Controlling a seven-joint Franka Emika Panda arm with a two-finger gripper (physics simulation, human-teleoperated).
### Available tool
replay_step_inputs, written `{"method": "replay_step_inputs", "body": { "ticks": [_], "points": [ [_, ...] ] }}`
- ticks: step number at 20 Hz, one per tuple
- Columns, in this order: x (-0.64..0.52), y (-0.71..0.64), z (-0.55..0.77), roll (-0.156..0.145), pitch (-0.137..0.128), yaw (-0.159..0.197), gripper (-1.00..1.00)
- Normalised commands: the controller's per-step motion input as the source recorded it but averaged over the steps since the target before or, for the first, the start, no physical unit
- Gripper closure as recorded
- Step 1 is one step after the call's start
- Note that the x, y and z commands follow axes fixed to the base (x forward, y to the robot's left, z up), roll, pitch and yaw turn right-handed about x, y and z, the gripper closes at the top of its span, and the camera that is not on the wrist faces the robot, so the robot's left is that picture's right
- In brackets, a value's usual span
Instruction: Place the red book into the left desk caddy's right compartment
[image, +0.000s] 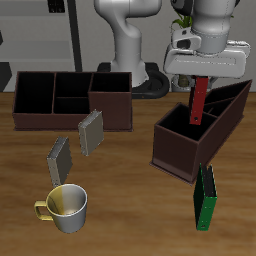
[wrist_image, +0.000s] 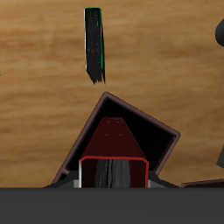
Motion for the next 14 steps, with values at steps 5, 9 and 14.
{"method": "replay_step_inputs", "body": {
  "ticks": [5, 9, 14],
  "points": [
    [0.05, -0.01, -0.14, 0.000, 0.014, 0.001, 1.00],
    [0.09, 0.00, -0.18, -0.003, 0.016, -0.013, 1.00],
    [0.06, 0.02, -0.16, 0.006, 0.018, 0.004, 1.00]
  ]
}}
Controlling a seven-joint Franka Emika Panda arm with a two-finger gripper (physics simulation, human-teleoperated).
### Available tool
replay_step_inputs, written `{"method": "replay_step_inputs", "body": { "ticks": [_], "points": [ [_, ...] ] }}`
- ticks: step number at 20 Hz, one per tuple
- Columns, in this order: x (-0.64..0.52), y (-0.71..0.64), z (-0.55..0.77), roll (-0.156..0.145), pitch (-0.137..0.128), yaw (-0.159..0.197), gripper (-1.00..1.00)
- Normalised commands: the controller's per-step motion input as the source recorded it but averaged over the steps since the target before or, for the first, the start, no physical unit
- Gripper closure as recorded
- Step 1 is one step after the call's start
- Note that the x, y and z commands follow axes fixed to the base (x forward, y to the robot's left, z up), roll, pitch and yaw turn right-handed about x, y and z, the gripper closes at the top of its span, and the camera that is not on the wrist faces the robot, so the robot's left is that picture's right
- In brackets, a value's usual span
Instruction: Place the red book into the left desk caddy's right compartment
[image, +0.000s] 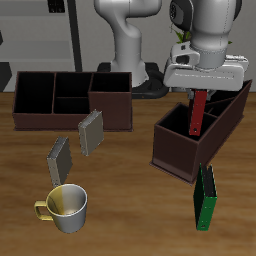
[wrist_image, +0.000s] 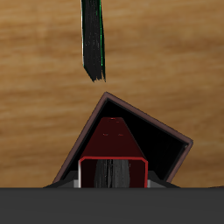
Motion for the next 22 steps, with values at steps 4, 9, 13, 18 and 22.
{"method": "replay_step_inputs", "body": {
  "ticks": [4, 9, 13, 18, 22],
  "points": [
    [0.06, -0.06, -0.15, -0.009, 0.021, -0.016, 1.00],
    [0.05, 0.00, -0.18, 0.003, 0.027, -0.009, 1.00],
    [0.04, -0.01, -0.26, 0.002, 0.031, -0.024, 1.00],
    [-0.02, 0.02, -0.25, 0.014, 0.030, 0.006, 1.00],
    [0.03, -0.09, -0.38, -0.004, 0.051, -0.001, 1.00]
  ]
}}
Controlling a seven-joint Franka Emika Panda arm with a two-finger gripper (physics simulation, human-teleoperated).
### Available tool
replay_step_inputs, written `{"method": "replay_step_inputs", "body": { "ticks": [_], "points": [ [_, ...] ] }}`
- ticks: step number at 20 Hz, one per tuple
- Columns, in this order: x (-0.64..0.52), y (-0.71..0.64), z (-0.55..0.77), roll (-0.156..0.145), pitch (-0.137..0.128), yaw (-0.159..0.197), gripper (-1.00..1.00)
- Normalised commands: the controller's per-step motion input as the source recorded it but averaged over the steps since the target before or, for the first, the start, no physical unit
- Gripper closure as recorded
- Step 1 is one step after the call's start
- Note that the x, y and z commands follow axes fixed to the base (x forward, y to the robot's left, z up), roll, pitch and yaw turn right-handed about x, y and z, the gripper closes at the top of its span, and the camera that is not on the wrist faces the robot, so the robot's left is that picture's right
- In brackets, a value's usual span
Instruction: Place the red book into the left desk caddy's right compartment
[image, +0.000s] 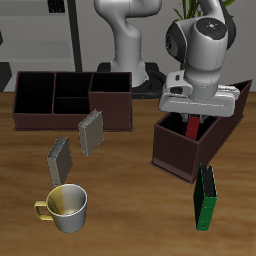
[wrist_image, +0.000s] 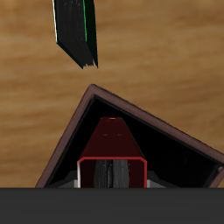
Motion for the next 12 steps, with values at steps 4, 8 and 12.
{"method": "replay_step_inputs", "body": {
  "ticks": [4, 8, 12],
  "points": [
    [0.01, 0.04, -0.34, 0.013, 0.041, 0.008, 1.00],
    [0.03, 0.07, -0.26, 0.013, 0.053, 0.008, 1.00],
    [-0.01, 0.10, -0.10, 0.007, 0.025, 0.008, -1.00]
  ]
}}
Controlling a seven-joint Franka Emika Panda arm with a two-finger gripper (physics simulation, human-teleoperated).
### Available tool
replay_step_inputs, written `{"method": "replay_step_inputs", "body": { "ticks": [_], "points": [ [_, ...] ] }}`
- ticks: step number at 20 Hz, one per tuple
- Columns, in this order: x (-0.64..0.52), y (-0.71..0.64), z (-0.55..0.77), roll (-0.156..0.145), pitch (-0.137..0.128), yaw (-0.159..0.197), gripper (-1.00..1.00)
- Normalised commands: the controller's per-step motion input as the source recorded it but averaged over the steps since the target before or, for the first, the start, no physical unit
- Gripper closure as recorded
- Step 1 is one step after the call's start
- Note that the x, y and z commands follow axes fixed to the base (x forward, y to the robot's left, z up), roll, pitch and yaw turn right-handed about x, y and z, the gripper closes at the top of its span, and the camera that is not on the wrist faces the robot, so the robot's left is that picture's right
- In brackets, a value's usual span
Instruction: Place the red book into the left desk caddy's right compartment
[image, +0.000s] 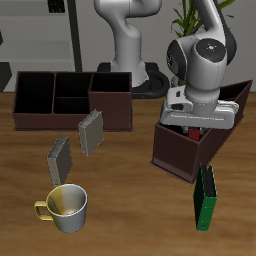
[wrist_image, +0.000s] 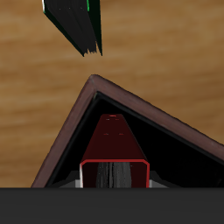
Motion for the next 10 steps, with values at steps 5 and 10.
{"method": "replay_step_inputs", "body": {
  "ticks": [5, 10],
  "points": [
    [0.01, 0.06, 0.10, 0.001, -0.017, 0.017, -1.00],
    [0.01, 0.07, 0.09, 0.031, -0.019, 0.008, -1.00]
  ]
}}
